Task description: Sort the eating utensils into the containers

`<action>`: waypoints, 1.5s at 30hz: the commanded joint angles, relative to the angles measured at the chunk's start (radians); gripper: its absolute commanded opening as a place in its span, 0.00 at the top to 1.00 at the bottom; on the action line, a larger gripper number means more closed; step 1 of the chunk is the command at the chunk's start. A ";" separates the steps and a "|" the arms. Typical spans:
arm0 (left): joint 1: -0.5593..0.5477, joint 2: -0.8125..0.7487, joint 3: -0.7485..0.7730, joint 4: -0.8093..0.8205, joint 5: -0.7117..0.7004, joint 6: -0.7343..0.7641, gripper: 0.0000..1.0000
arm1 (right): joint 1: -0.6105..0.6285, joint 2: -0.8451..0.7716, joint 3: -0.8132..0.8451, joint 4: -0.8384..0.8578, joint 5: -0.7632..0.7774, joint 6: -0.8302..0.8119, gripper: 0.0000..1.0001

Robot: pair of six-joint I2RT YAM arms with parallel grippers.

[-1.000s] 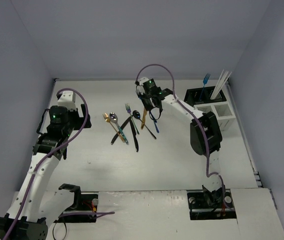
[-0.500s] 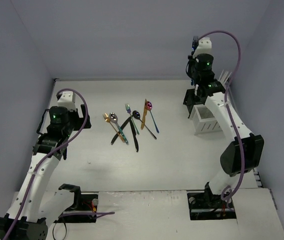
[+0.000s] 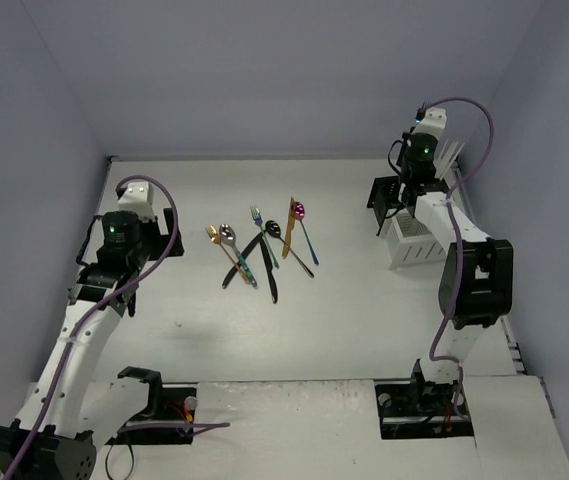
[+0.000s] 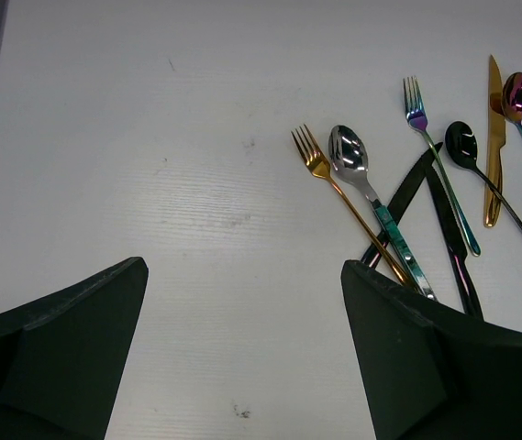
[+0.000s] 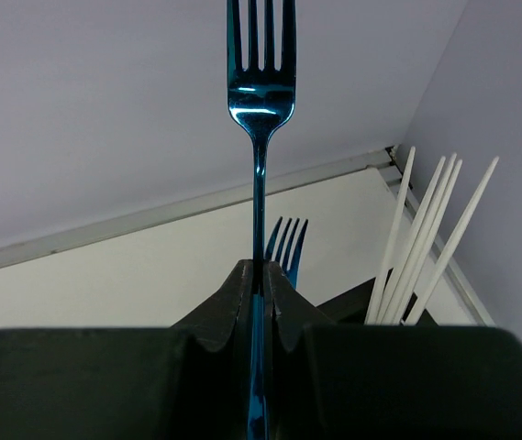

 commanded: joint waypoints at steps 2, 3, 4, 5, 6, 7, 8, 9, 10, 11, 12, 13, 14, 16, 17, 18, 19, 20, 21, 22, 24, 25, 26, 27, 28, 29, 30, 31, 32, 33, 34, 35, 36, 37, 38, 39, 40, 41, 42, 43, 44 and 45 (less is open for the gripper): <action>0.005 0.019 0.038 0.047 0.008 -0.021 0.15 | -0.013 0.035 -0.026 0.175 0.010 0.058 1.00; 0.006 0.021 0.039 0.047 0.009 -0.021 0.15 | -0.013 0.042 -0.039 0.181 0.001 0.066 1.00; 0.006 0.024 0.040 0.045 0.010 -0.022 0.15 | -0.011 0.045 -0.051 0.187 -0.008 0.077 1.00; 0.006 0.026 0.041 0.044 0.012 -0.022 0.15 | -0.010 0.047 -0.071 0.191 -0.016 0.092 1.00; 0.006 0.026 0.041 0.043 0.013 -0.024 0.15 | -0.010 0.043 -0.088 0.203 -0.017 0.098 1.00; 0.006 0.026 0.041 0.043 0.014 -0.026 0.15 | -0.009 0.041 -0.103 0.212 -0.016 0.105 1.00; 0.005 0.026 0.040 0.043 0.015 -0.028 0.15 | -0.007 0.038 -0.116 0.214 -0.014 0.112 0.99; 0.004 0.026 0.040 0.044 0.016 -0.031 0.15 | -0.006 0.032 -0.129 0.215 -0.016 0.118 0.98; 0.006 0.028 0.040 0.044 0.019 -0.031 0.16 | -0.004 0.027 -0.147 0.215 -0.022 0.118 0.97; 0.006 0.029 0.040 0.043 0.020 -0.035 0.15 | 0.000 0.015 -0.158 0.215 -0.022 0.117 0.94; 0.006 0.031 0.040 0.043 0.022 -0.039 0.15 | 0.004 0.000 -0.169 0.215 -0.021 0.116 0.91; 0.006 0.032 0.041 0.042 0.028 -0.050 0.15 | 0.009 -0.031 -0.181 0.215 -0.023 0.114 0.83; 0.006 0.033 0.043 0.041 0.033 -0.060 0.16 | 0.015 -0.055 -0.193 0.215 -0.021 0.112 0.78; 0.006 0.040 0.044 0.041 0.063 -0.110 0.15 | 0.030 -0.115 -0.204 0.183 -0.018 0.104 0.71; 0.005 0.044 0.043 0.041 0.079 -0.138 0.15 | 0.038 -0.144 -0.202 0.158 -0.021 0.105 0.68; 0.003 0.049 0.041 0.041 0.093 -0.166 0.15 | 0.044 -0.168 -0.193 0.128 -0.027 0.110 0.67; 0.002 0.052 0.038 0.039 0.109 -0.208 0.15 | 0.050 -0.203 -0.179 0.079 -0.032 0.112 0.65; 0.001 0.056 0.037 0.036 0.118 -0.248 0.15 | 0.057 -0.234 -0.165 0.030 -0.034 0.112 0.63; 0.001 0.064 0.039 0.026 0.114 -0.281 0.15 | 0.067 -0.261 -0.152 -0.018 -0.032 0.114 0.62; 0.001 0.074 0.042 0.011 0.103 -0.321 0.15 | 0.080 -0.293 -0.140 -0.072 -0.027 0.120 0.61; -0.003 0.093 0.053 -0.025 0.074 -0.398 0.15 | 0.108 -0.357 -0.134 -0.163 -0.017 0.137 0.58; -0.004 0.110 0.059 -0.040 0.069 -0.428 0.16 | 0.123 -0.384 -0.138 -0.195 -0.011 0.148 0.57; -0.008 0.132 0.069 -0.057 0.065 -0.446 0.16 | 0.137 -0.403 -0.146 -0.213 -0.009 0.165 0.57; -0.011 0.148 0.075 -0.065 0.068 -0.489 0.16 | 0.143 -0.425 -0.154 -0.252 -0.009 0.178 0.56; -0.016 0.170 0.081 -0.070 0.068 -0.506 0.16 | 0.148 -0.456 -0.166 -0.268 -0.009 0.189 0.56; -0.031 0.194 0.084 -0.074 0.061 -0.532 0.16 | 0.155 -0.484 -0.179 -0.287 -0.010 0.201 0.55; -0.050 0.217 0.087 -0.077 0.051 -0.561 0.16 | 0.162 -0.511 -0.193 -0.308 -0.011 0.215 0.55; -0.080 0.240 0.091 -0.080 0.048 -0.591 0.16 | 0.167 -0.536 -0.203 -0.325 -0.014 0.228 0.55; -0.115 0.261 0.095 -0.081 0.033 -0.616 0.16 | 0.169 -0.557 -0.214 -0.338 -0.021 0.238 0.54; -0.152 0.281 0.099 -0.080 0.000 -0.636 0.16 | 0.169 -0.574 -0.228 -0.345 -0.032 0.243 0.54; -0.189 0.304 0.105 -0.080 -0.029 -0.653 0.16 | 0.170 -0.589 -0.242 -0.350 -0.040 0.248 0.54; -0.224 0.328 0.112 -0.080 -0.056 -0.670 0.16 | 0.171 -0.604 -0.258 -0.354 -0.048 0.253 0.54; -0.244 0.355 0.118 -0.077 -0.073 -0.686 0.16 | 0.171 -0.618 -0.283 -0.355 -0.060 0.258 0.54; -0.255 0.389 0.123 -0.077 -0.082 -0.706 0.17 | 0.171 -0.634 -0.303 -0.355 -0.075 0.262 0.54; -0.254 0.426 0.128 -0.078 -0.079 -0.726 0.17 | 0.172 -0.649 -0.316 -0.355 -0.092 0.266 0.54; -0.252 0.451 0.135 -0.078 -0.085 -0.734 0.19 | 0.172 -0.658 -0.331 -0.355 -0.102 0.270 0.54; -0.252 0.481 0.144 -0.078 -0.099 -0.739 0.21 | 0.172 -0.667 -0.349 -0.355 -0.119 0.274 0.54; -0.251 0.500 0.150 -0.078 -0.108 -0.742 0.23 | 0.172 -0.672 -0.358 -0.355 -0.132 0.278 0.54; -0.250 0.520 0.157 -0.078 -0.118 -0.746 0.26 | 0.172 -0.678 -0.369 -0.355 -0.146 0.282 0.54; -0.248 0.545 0.168 -0.077 -0.129 -0.754 0.27 | 0.172 -0.685 -0.383 -0.353 -0.165 0.286 0.54; -0.246 0.569 0.174 -0.076 -0.130 -0.761 0.30 | 0.172 -0.692 -0.394 -0.353 -0.175 0.291 0.54; -0.244 0.592 0.184 -0.075 -0.128 -0.767 0.32 | 0.173 -0.697 -0.404 -0.353 -0.185 0.297 0.54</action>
